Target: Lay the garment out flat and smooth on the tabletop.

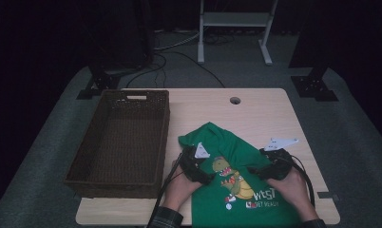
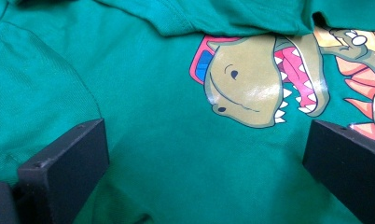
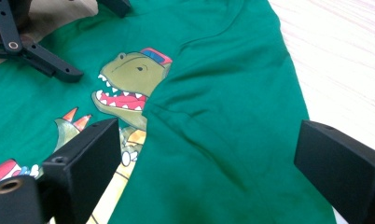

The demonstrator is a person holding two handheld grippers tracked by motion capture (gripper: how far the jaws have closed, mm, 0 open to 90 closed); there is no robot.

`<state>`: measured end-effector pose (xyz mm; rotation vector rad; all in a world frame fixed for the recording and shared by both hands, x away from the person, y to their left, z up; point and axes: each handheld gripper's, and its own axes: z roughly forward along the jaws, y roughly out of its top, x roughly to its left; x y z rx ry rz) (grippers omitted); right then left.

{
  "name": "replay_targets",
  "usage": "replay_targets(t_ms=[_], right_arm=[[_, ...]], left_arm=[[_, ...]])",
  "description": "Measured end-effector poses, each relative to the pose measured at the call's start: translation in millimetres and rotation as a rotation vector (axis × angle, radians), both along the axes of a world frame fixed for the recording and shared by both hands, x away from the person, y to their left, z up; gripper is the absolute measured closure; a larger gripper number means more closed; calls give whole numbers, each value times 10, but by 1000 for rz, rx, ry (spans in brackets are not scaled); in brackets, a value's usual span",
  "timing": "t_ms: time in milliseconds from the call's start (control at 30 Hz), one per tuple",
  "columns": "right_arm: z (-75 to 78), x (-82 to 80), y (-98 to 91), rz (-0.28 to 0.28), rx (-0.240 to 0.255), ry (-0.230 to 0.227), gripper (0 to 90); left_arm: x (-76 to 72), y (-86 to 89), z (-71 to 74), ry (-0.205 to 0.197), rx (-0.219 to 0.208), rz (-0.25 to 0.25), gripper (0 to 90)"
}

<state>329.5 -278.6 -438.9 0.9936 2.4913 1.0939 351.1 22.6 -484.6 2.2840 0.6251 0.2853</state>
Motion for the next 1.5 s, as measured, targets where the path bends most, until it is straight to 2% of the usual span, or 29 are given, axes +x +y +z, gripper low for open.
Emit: replay_targets(t_ms=[233, 500, 733, 1200, 1500], right_arm=[[-36, 48, 82, 19, -9, 13, 117], [-17, 93, 180, 45, -13, 13, 139], [-39, 138, 279, 82, -20, 24, 209], [-109, 197, 408, 111, -26, 42, 303], [-149, 238, 510, 122, -43, 52, 329]], left_arm=[[0, 0, 0, 0, 0, 0, 0], [0, 0, -1, 0, -1, 0, 0], [0, 0, 0, 0, 0, 0, 0], [0, 0, 0, 0, -1, 1, 0], [-1, -1, -1, 0, -3, 3, 0]])
